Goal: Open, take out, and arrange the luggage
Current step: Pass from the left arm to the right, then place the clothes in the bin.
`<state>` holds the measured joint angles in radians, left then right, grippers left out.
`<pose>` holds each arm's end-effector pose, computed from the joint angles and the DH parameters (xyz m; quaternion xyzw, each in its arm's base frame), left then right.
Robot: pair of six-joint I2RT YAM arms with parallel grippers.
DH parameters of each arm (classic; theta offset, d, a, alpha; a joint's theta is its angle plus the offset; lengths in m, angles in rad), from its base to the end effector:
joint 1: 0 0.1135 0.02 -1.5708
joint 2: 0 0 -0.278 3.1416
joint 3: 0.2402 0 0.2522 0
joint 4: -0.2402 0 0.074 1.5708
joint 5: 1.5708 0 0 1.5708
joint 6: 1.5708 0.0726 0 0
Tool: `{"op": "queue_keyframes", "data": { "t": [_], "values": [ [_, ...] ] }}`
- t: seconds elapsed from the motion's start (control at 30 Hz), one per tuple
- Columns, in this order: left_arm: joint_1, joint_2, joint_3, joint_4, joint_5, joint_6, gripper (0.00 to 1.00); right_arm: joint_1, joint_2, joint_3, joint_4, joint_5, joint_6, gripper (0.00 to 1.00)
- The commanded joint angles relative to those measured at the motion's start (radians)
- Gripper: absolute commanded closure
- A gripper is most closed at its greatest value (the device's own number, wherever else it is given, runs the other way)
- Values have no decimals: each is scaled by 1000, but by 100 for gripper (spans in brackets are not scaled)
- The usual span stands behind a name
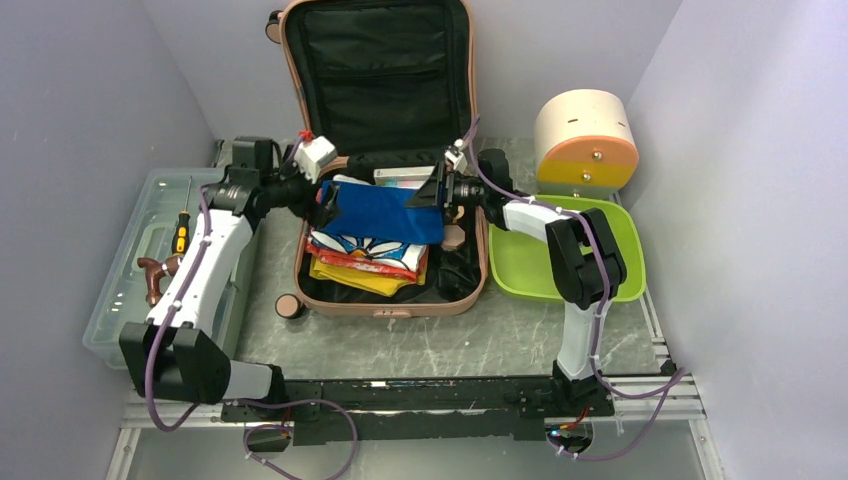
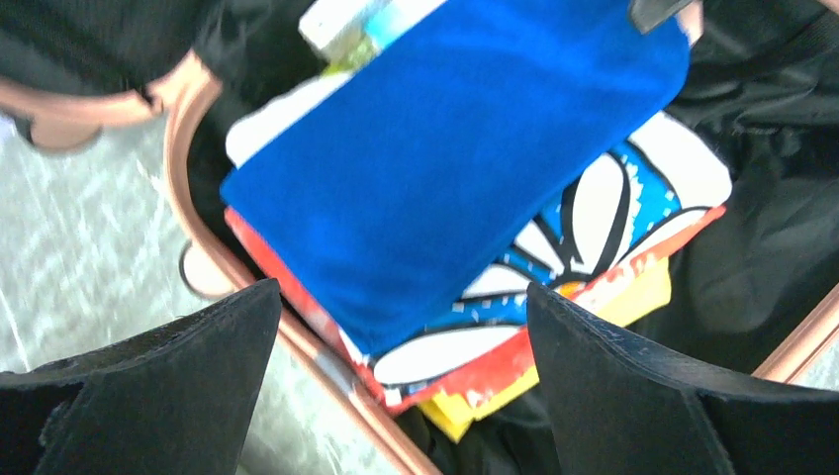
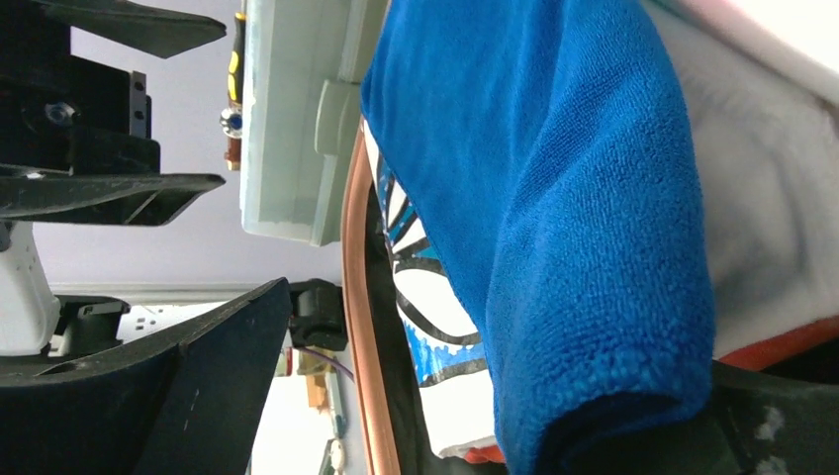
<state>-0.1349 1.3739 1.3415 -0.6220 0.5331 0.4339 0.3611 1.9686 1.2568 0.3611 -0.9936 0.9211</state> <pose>0.3128 -0.0797 0.3551 0.3546 0.7977 -0.1700 0.4571 0.4080 0.2191 0.2162 -0.0633 0.7679 0.6143 0.1700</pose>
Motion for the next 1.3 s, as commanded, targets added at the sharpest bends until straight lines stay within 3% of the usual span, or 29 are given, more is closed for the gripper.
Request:
{"op": "queue_keyframes", "data": {
  "t": [0.0,0.1,0.27,0.37,0.43,0.47,0.5,0.83,1.27],
  "values": [
    [68,-98,-96,-48,-23,22,1,18,-35,-11,-62,0,-102,10],
    [110,-147,-141,-78,-18,24,2,19,-33,-11,-117,18,-150,25],
    [186,-245,-209,-125,0,50,2,18,-60,1,-229,64,-247,40],
    [218,-298,-257,-143,24,60,2,14,-73,21,-286,90,-298,56],
    [233,-328,-285,-158,53,67,2,10,-74,48,-324,101,-326,78],
    [241,-341,-298,-168,66,70,2,7,-73,58,-330,96,-331,95],
    [252,-353,-307,-178,82,77,2,4,-72,70,-345,94,-335,100],
    [324,-455,-390,-204,175,105,3,-1,-142,83,-377,134,-354,100],
    [372,-475,-417,-248,217,152,4,-46,-148,242,-910,288,-544,100]
  ]
}}
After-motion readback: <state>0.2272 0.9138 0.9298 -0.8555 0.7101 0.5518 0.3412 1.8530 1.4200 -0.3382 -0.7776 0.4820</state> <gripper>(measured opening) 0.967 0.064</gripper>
